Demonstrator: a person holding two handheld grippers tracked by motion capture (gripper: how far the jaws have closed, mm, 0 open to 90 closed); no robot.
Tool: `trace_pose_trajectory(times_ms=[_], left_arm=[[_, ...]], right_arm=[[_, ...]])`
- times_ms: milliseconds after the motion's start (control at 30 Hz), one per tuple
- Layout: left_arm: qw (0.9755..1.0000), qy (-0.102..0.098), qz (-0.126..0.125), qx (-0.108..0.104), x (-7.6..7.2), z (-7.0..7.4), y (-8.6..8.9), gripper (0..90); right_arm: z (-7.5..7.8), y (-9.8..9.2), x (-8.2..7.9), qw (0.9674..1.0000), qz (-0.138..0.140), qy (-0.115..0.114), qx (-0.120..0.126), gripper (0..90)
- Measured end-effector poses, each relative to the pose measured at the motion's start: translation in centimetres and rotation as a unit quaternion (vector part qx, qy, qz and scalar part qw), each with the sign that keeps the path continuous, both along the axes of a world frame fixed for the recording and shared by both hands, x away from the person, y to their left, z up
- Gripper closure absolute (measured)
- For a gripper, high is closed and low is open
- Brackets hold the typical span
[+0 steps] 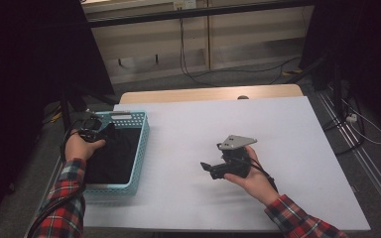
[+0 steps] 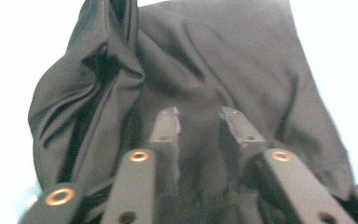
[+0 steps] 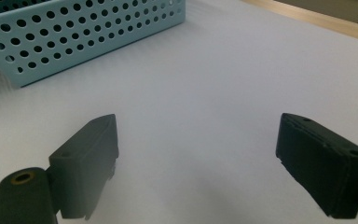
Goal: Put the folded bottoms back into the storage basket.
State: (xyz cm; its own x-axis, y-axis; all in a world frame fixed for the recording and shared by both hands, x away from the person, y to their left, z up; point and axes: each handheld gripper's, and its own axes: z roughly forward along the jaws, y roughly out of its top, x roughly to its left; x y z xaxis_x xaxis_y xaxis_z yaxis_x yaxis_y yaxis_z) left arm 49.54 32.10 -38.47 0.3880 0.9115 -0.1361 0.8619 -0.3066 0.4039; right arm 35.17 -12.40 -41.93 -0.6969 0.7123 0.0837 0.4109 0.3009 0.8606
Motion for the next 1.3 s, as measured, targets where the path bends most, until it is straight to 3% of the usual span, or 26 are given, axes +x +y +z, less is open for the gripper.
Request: trace_pose_trajectory(times_ms=[233,300,367,433,467,533,633,700,800,1000,1167,1300], left_arm=[[0.9999,-0.013,-0.006,0.004,-0.4,1.9,-0.7,43.3],[0.9998,-0.012,-0.01,0.01,-0.4,2.1,-1.2,38.6],[0.9994,-0.025,-0.017,0.02,-0.3,2.1,-1.3,34.0],[0.9988,-0.034,-0.017,0.03,-0.1,1.8,-1.3,34.4],[0.999,-0.036,-0.009,0.023,0.1,1.4,-1.2,34.7],[0.9993,-0.034,-0.002,0.014,0.5,0.4,-1.0,38.0],[0.9992,-0.032,0.001,0.025,1.2,-1.1,-0.9,51.4],[0.999,-0.03,0.007,0.031,1.6,-1.7,-0.8,67.4],[0.9978,-0.04,0.03,0.044,2.2,-2.4,-0.3,80.9],[0.9945,-0.065,0.048,0.067,2.4,-1.3,1.4,83.9],[0.9938,-0.069,0.052,0.069,2.4,-0.7,2.0,85.0],[0.9941,-0.07,0.053,0.063,2.4,-0.4,1.8,79.8]], right_arm=[[-0.2,-1.5,-0.5,0.9999,-0.009,0.006,-0.004,13.1],[-0.3,-2.0,-0.6,0.9999,-0.011,0.01,-0.004,13.1],[-0.3,-2.5,-0.8,0.9998,-0.016,0.01,0.0,13.1],[-0.4,-2.9,-0.9,0.9998,-0.018,0.011,0.003,13.1],[-0.4,-3.0,-0.9,0.9997,-0.019,0.011,0.004,13.2],[-0.5,-3.1,-0.9,0.9997,-0.021,0.011,0.003,13.1],[-0.4,-3.0,-0.9,0.9998,-0.019,0.01,0.007,13.1],[-0.4,-2.9,-0.9,0.9998,-0.017,0.01,0.008,13.1],[-0.5,-2.8,-0.7,0.9998,-0.017,0.011,0.009,13.1],[-0.6,-2.7,-0.6,0.9997,-0.015,0.014,0.01,13.1],[-0.8,-2.6,-0.5,0.9998,-0.013,0.015,0.007,13.1],[-0.6,-2.7,-0.6,0.9998,-0.012,0.015,0.008,13.1]])
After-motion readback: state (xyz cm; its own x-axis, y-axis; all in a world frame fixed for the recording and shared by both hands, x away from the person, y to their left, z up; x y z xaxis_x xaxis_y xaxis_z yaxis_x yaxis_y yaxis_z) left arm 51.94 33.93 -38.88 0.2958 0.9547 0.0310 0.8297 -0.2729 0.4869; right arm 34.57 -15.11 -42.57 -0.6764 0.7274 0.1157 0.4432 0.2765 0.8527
